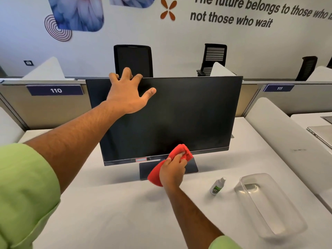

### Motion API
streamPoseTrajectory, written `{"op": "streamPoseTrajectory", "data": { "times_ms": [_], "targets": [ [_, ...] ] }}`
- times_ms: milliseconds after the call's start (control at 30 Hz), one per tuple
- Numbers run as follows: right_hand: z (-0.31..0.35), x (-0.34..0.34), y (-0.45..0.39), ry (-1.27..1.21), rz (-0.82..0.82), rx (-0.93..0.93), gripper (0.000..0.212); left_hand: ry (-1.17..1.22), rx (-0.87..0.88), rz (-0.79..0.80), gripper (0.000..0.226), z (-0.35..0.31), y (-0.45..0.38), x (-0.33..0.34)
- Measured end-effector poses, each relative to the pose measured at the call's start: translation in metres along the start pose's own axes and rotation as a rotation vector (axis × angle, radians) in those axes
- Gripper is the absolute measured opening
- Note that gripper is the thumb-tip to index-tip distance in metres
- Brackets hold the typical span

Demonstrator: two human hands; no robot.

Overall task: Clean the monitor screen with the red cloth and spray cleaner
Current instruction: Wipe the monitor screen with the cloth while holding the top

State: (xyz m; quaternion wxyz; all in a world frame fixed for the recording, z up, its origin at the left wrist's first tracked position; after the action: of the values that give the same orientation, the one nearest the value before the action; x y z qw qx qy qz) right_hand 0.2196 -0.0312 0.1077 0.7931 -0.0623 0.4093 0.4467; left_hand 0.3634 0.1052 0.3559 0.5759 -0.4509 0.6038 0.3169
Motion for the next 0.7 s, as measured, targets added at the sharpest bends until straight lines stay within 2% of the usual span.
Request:
{"op": "streamPoseTrajectory", "data": {
  "times_ms": [100,267,367,467,567,700],
  "targets": [
    [-0.008,-0.033,-0.03,-0.179,-0.084,0.092,0.063,0.049,0.006,0.019,0.082,0.002,-0.002,-0.002],
    [-0.048,-0.114,-0.094,-0.301,-0.196,0.244,0.063,0.071,0.011,0.044,0.08,0.008,-0.002,-0.003],
    [-0.071,-0.139,-0.118,-0.428,-0.215,0.321,0.063,0.067,0.014,0.063,0.082,0.008,-0.003,-0.005],
    [-0.068,-0.123,-0.11,-0.451,-0.202,0.316,0.062,0.056,0.019,0.077,0.084,0.003,-0.003,-0.007],
    [-0.041,-0.078,-0.073,-0.293,-0.204,0.185,0.059,0.029,0.016,0.072,0.084,-0.001,-0.003,-0.005],
    [-0.01,-0.011,-0.016,-0.204,-0.124,-0.024,0.061,-0.028,-0.008,0.078,0.084,-0.001,-0.002,-0.004]
  ]
}}
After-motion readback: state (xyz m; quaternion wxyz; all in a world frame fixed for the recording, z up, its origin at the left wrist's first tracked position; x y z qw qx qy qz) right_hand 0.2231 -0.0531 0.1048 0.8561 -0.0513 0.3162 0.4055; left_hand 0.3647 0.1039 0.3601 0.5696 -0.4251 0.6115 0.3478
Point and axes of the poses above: each hand's wrist, its own y-axis away from the middle knuckle, its own x-axis out of the palm, z = x × y, the point moved 2 cm from there along -y, towards the middle knuckle, and after that the axes turned 13 degrees about z, right-handed, at the moved point
